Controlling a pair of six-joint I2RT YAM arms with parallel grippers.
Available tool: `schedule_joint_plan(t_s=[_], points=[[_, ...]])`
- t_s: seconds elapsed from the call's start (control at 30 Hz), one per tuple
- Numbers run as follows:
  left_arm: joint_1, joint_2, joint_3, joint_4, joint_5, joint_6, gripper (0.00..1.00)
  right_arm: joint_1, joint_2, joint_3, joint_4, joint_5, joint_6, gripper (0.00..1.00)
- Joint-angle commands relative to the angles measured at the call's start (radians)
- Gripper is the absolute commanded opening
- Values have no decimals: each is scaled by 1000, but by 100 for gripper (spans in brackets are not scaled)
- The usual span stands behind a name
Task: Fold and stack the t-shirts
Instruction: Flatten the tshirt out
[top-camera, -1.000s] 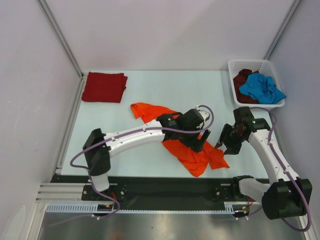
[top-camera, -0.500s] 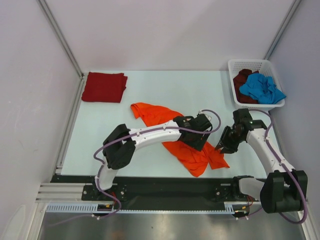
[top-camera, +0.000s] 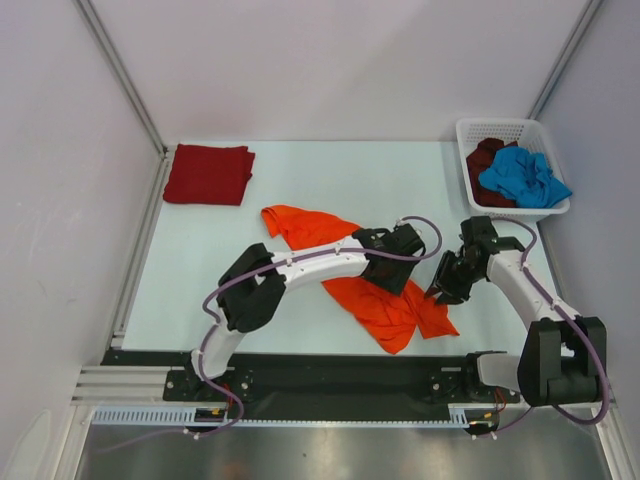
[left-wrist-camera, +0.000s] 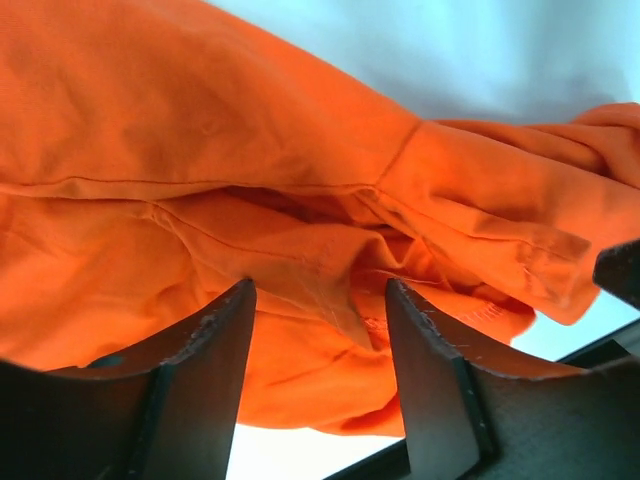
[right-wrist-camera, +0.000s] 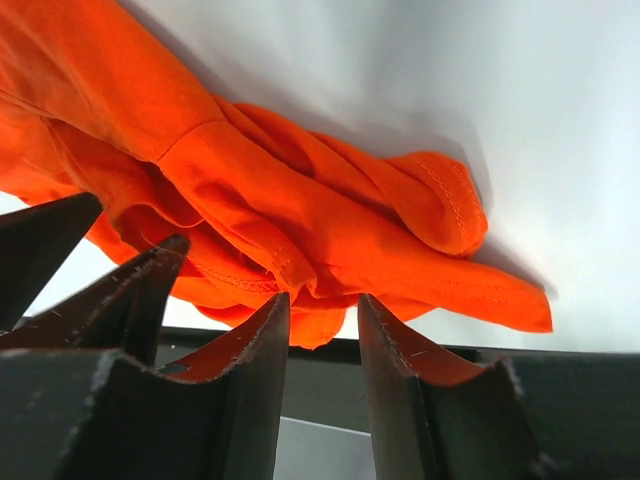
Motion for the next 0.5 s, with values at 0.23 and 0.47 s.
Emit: schedule_joint_plan(t_s=[0.23, 0.47], points=[[17, -14, 17, 28, 33, 26, 32, 41, 39, -38, 82, -48, -14, 42], [27, -92, -80, 65, 13, 37, 1, 64, 96, -35, 131, -35, 15, 39]])
